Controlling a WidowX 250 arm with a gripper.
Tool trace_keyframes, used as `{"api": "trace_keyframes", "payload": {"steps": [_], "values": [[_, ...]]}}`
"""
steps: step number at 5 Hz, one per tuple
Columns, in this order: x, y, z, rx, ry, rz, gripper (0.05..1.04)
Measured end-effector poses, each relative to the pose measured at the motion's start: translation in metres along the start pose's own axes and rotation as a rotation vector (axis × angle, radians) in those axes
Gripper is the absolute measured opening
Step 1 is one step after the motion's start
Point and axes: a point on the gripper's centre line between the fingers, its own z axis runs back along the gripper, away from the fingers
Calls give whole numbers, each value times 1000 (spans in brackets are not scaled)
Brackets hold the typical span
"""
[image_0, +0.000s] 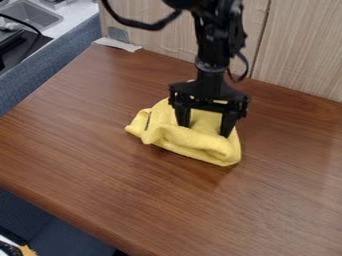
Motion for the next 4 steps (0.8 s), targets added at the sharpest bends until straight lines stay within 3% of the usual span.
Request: {"api": "trace_keyframes", "payload": {"steps": [1, 2, 4], "values": [[4, 4, -10, 34, 13, 11, 999], [9, 10, -16, 36, 16, 42, 999], [21, 55, -16, 48, -24, 208, 999]]}}
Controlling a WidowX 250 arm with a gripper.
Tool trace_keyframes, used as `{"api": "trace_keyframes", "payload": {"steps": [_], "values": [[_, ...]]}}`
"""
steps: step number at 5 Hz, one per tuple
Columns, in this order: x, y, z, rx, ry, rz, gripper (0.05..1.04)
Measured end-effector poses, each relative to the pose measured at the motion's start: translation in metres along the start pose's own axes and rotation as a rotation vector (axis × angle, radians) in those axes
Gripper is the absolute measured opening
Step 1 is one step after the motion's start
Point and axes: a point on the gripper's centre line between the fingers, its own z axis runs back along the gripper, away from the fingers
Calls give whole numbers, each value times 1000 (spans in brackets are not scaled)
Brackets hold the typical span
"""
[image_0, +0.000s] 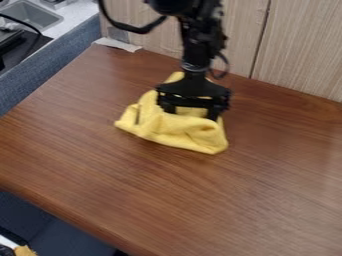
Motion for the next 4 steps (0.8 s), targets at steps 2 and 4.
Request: {"api": "trace_keyframes", "payload": {"steps": [2, 4], "values": [[17, 71, -4, 63, -3, 232, 999], [11, 104, -3, 96, 31, 321, 999]]}}
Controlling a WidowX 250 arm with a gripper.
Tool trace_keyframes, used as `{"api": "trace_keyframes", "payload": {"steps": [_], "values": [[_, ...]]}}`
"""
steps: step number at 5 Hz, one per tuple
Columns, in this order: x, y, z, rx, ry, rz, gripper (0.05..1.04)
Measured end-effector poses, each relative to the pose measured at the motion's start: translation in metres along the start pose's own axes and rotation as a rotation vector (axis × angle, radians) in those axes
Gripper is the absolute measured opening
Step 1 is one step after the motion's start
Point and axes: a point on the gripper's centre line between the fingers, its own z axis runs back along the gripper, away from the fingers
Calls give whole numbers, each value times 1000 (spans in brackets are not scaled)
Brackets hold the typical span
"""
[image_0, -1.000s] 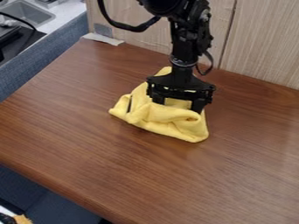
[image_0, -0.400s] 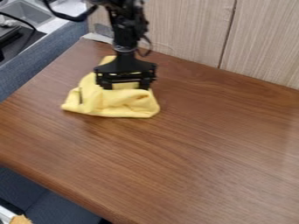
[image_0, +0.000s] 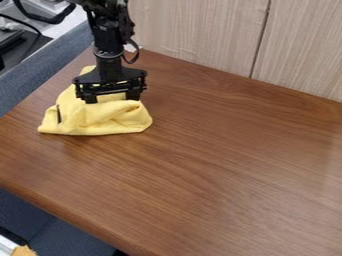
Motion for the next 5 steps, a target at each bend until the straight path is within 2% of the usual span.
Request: {"api": "trace_keyframes", "payload": {"steps": [1, 2, 3, 5], "values": [[-1, 0, 1, 3, 17, -23, 999], [-4, -6, 6, -21, 47, -65, 999], [-4, -14, 29, -45, 31, -112, 999], [-6, -21, 89, -139, -90, -163, 999]]}}
